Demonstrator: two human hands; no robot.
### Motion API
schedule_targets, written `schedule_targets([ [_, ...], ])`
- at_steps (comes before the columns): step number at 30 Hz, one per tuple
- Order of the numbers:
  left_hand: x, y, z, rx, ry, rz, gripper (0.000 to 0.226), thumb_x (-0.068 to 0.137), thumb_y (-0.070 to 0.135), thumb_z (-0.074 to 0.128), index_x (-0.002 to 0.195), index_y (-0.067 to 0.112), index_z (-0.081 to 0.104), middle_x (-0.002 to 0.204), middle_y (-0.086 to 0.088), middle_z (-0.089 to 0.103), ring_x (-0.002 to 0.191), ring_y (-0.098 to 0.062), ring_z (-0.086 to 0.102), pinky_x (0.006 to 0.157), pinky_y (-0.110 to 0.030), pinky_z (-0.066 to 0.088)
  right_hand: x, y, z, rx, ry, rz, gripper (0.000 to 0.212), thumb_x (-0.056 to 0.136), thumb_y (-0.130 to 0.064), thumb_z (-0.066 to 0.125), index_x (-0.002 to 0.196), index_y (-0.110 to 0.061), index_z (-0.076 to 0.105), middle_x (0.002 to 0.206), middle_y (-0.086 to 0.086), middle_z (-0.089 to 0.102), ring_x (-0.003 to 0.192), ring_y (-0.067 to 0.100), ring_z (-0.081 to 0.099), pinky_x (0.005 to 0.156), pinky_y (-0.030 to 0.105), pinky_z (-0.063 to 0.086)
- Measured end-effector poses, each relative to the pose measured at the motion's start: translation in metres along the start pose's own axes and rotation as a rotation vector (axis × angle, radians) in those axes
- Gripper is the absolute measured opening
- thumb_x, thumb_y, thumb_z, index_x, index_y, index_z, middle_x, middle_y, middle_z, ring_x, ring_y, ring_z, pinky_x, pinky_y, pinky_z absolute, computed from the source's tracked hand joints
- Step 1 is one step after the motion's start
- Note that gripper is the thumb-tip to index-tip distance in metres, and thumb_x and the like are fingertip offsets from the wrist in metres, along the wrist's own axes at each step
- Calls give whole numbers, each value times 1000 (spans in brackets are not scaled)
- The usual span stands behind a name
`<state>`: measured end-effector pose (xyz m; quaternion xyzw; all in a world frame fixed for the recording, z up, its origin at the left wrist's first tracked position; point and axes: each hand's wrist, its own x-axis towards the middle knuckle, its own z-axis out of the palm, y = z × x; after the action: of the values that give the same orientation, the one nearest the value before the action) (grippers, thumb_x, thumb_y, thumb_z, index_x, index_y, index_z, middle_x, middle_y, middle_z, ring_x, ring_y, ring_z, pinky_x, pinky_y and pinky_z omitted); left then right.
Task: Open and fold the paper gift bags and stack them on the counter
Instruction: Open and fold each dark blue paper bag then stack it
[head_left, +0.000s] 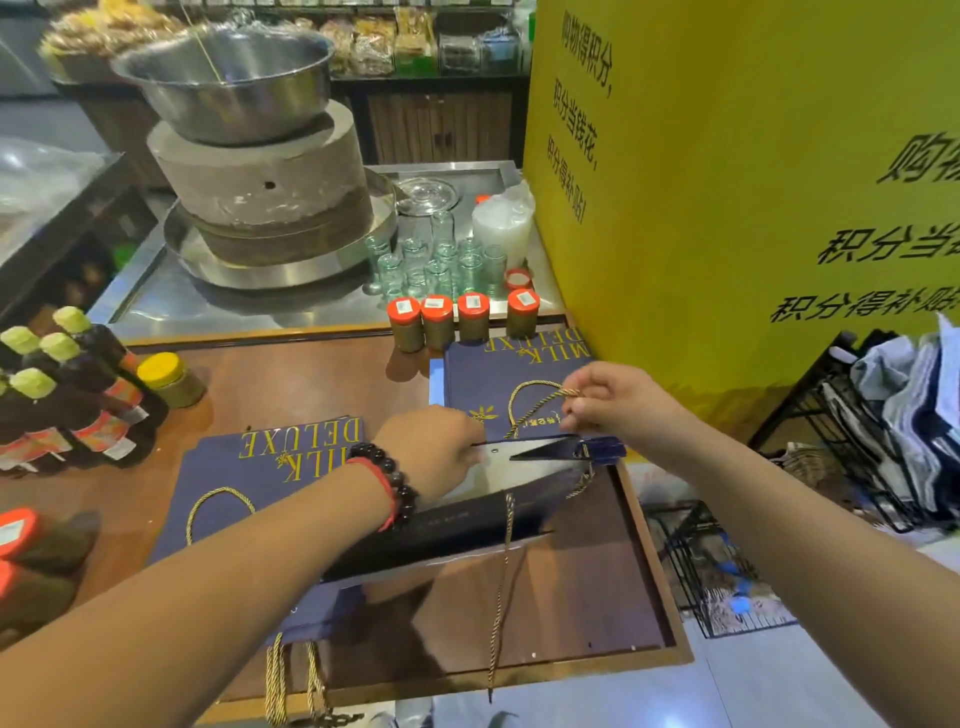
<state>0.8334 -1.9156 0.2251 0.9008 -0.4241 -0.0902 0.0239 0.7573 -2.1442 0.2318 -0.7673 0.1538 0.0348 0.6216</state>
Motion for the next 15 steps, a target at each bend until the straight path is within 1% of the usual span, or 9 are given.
schedule_targets([
  [2,2,2,0,-53,-7,8,26,97,37,47,75,23,42,85,1,58,83,-27,57,62,-29,37,6,-16,11,-61,-28,-45,21,91,7,56,98,-13,57,75,9,65,66,15,68,63,23,53],
  [4,0,4,-2,-90,0,39,25,96,39,47,76,24,44,88,1,61,84,-29,57,63,-32,41,8,-27,19,-139,-76,-57,26,89,4,62,105,-15,55,70,10,66,58,13,64,58,20,50],
  [6,-2,6,-5,-115,12,61,23,97,41,46,83,22,51,91,0,63,85,-27,57,66,-34,46,9,-31,26,-244,-121,-30,29,86,-3,69,106,-17,55,71,9,69,56,9,62,55,16,47],
  [7,-3,7,-6,-107,16,65,23,97,40,46,86,22,54,92,0,63,85,-27,57,67,-35,47,9,-31,29,-312,-135,-21,28,84,-6,72,103,-17,56,72,7,70,57,7,63,56,15,46],
  [9,-3,8,-3,-77,7,65,21,97,38,45,87,23,54,94,-1,62,88,-27,58,66,-33,45,10,-28,31,-411,-169,-11,23,80,-7,77,92,-16,58,70,1,72,59,4,65,59,19,46],
  [12,-2,10,8,-83,-39,57,22,98,40,46,89,22,55,98,0,62,92,-26,58,67,-32,42,10,-23,32,-481,-248,10,13,77,-10,80,81,-13,68,74,6,73,66,9,67,66,31,56],
  [13,-2,11,10,-89,-51,56,23,98,41,46,92,21,57,98,1,62,92,-25,58,67,-32,42,9,-22,32,-510,-259,2,9,77,-11,81,79,-13,72,77,8,73,67,12,67,69,33,56],
  [15,0,12,14,-122,-63,53,24,97,41,48,93,20,60,97,0,63,91,-25,58,68,-32,44,9,-18,34,-566,-260,-12,5,78,-15,81,76,-15,76,78,9,73,66,12,63,68,31,56],
])
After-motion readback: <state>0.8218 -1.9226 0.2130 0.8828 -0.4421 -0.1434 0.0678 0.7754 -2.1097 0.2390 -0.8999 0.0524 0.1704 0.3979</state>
